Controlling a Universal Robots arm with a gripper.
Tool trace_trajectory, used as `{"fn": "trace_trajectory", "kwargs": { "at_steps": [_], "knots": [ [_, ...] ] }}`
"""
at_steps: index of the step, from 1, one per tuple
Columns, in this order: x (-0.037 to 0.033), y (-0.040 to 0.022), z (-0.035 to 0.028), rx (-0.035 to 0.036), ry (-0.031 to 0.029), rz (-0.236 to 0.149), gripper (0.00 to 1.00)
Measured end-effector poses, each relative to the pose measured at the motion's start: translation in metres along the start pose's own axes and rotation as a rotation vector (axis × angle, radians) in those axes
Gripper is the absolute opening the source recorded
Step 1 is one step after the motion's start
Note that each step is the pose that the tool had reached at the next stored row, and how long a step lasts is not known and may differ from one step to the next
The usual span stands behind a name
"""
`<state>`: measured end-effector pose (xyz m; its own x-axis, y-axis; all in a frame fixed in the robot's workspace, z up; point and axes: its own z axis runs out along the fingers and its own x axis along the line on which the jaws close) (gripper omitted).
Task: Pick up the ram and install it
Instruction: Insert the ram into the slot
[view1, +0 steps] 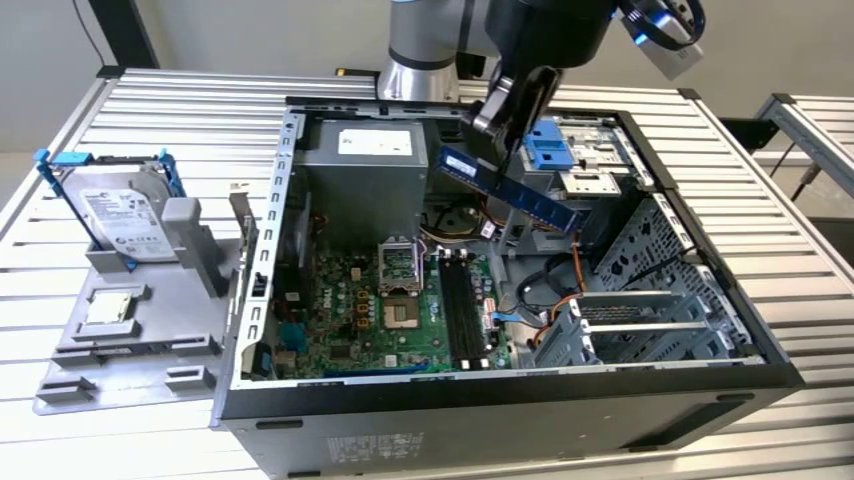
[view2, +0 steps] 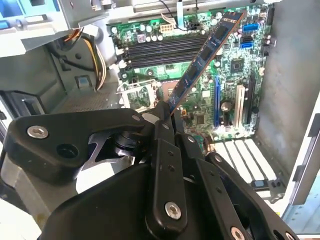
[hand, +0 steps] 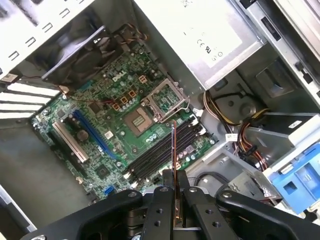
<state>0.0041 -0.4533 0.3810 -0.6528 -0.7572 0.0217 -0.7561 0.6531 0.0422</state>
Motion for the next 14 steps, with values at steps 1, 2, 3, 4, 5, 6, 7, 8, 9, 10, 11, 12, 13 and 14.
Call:
{"fn": "trace_trajectory", "kwargs": {
  "at_steps": [1, 2, 3, 4, 5, 6, 7, 8, 9, 10, 11, 12, 13, 14],
  "knots": [
    [0.0, 0.0, 0.0, -0.0002, -0.0004, 0.009, 0.0],
    [0.0, 0.0, 0.0, -0.0004, -0.0008, 0.017, 0.0],
    [0.0, 0.0, 0.0, -0.0006, -0.0011, 0.026, 0.0],
    [0.0, 0.0, 0.0, -0.0008, -0.0014, 0.033, 0.0],
    [0.0, 0.0, 0.0, -0.0009, -0.0017, 0.042, 0.0],
    [0.0, 0.0, 0.0, -0.0011, -0.0021, 0.05, 0.0],
    [0.0001, 0.0, 0.0, -0.0013, -0.0024, 0.058, 0.0],
    [0.0001, 0.0, 0.0, -0.0014, -0.0027, 0.066, 0.0],
    [0.0001, 0.0, 0.0, -0.0016, -0.003, 0.073, 0.0],
    [0.0001, 0.0, 0.0, -0.0018, -0.0034, 0.08, 0.0],
    [0.0001, -0.0001, 0.0, -0.0019, -0.0037, 0.088, 0.0],
    [0.0001, -0.0001, 0.0, -0.002, -0.004, 0.094, 0.0],
    [0.0001, 0.0, 0.0, -0.0022, -0.0043, 0.101, 0.0],
    [0.0001, -0.0001, 0.0, -0.0023, -0.0046, 0.108, 0.0]
  ]
}}
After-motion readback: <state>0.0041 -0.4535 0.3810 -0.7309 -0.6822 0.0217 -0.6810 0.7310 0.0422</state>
